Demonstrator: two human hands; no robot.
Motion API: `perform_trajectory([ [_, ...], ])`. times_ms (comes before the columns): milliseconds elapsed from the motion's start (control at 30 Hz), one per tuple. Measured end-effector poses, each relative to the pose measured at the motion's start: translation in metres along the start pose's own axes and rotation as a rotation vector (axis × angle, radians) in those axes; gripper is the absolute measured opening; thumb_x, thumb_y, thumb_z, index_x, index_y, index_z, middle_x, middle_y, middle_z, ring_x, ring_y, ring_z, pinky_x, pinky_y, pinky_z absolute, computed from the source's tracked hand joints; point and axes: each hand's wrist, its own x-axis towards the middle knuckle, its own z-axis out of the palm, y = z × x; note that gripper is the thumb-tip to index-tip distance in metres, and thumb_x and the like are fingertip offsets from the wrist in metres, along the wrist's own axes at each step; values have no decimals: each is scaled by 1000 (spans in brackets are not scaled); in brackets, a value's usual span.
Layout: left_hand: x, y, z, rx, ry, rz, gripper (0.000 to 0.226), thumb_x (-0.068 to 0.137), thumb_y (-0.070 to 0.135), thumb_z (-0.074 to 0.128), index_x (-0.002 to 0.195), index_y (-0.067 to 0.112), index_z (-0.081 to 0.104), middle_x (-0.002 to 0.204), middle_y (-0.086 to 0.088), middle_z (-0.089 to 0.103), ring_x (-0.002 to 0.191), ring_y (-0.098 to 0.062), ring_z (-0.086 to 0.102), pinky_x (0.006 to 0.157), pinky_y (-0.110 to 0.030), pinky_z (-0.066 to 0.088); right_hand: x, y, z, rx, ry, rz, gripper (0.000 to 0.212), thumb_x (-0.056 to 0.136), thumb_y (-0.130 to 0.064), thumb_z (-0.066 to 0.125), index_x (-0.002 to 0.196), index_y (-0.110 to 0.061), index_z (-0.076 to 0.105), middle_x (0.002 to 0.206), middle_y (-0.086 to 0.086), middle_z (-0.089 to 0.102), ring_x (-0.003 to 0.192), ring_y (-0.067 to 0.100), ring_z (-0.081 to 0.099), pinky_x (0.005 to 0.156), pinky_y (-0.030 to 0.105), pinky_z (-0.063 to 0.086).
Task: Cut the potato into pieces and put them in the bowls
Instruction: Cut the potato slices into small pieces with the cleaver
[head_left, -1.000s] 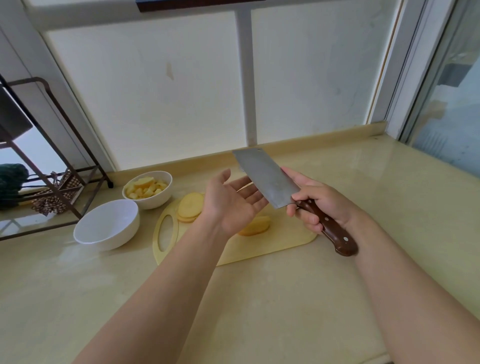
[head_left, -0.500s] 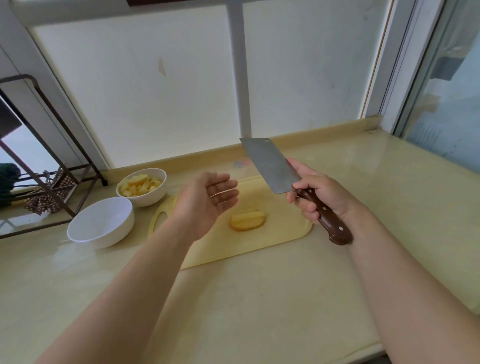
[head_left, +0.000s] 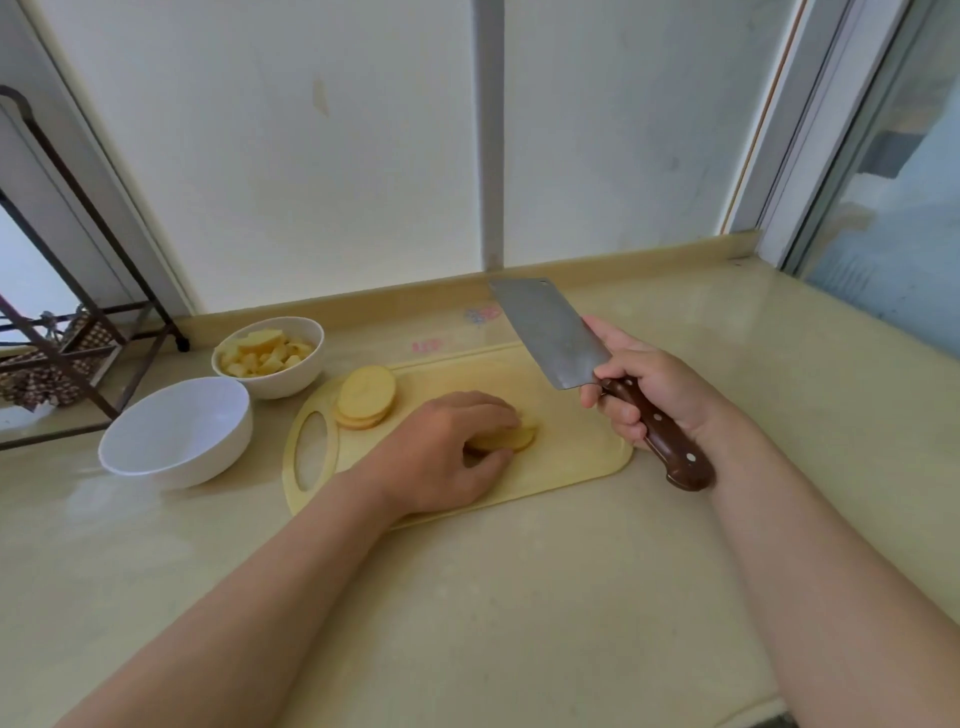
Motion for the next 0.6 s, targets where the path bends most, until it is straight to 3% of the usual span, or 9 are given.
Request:
perform_trajectory([
  [167, -2, -4, 1, 17, 31, 39, 30, 81, 18, 70, 109, 9, 73, 114, -5, 69, 103, -18, 64, 90, -27, 51, -3, -1, -1, -113, 63, 9, 63, 100, 2, 36, 147, -40, 44, 72, 19, 63, 36, 13, 44, 32, 19, 34],
  [367, -3, -2, 0, 11, 14, 26, 29, 80, 17, 62, 106, 8, 70, 105, -4, 67, 92, -21, 62, 83, -31, 51, -32, -19, 15, -538, 182, 67, 80, 97, 4, 42, 157, -48, 32, 80, 26, 73, 43, 21, 52, 39, 27, 45],
  [600, -3, -3, -1, 29, -14, 34, 27, 81, 20, 60, 104, 10, 70, 98, -3, 68, 88, -23, 62, 82, -36, 50, -53, -23, 59, -930, 204, 109, 89, 95, -4, 38, 159, -58, 10, 78, 17, 75, 49, 23, 63, 47, 33, 54],
])
